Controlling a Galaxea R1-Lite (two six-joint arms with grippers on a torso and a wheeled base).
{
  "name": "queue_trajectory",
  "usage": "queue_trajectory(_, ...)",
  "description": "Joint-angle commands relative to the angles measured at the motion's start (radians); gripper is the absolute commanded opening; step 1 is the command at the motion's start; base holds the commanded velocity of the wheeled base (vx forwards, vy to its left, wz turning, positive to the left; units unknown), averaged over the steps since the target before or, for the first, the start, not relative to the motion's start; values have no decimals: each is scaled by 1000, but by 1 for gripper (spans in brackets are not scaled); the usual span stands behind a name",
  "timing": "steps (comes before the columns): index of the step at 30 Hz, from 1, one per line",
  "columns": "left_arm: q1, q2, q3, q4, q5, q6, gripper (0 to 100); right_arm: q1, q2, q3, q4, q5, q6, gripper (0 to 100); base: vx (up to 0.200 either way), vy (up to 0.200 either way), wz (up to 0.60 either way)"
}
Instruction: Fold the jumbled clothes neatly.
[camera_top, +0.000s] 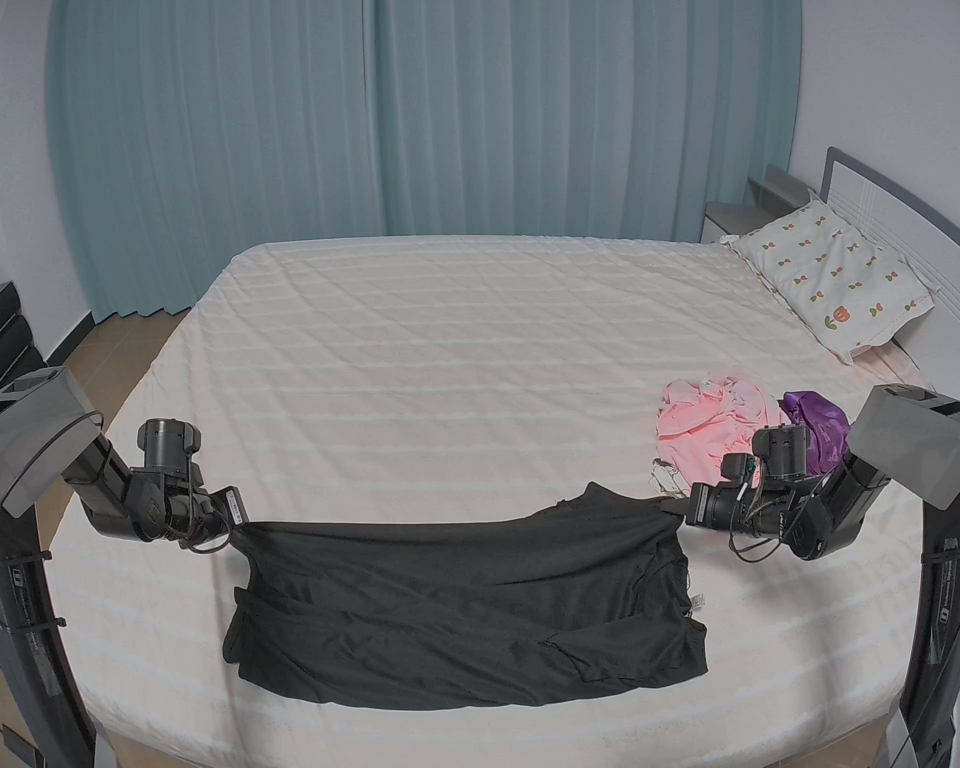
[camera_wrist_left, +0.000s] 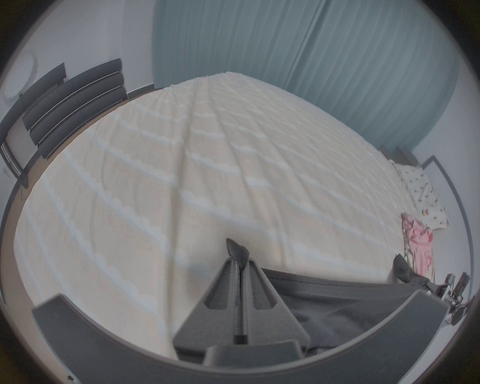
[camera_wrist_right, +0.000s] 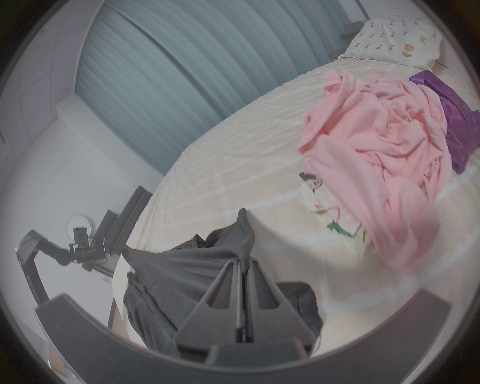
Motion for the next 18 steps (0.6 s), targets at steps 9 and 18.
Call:
queue_trajectory(9, -4, 17, 138, -2, 1, 110, 0, 2, -4, 228, -2, 1, -218, 0, 0, 0, 0)
queue_trajectory(18, -22, 65, 149, -2, 4, 112, 100, 11, 38, 236, -2, -7, -247, 100, 0, 0, 0)
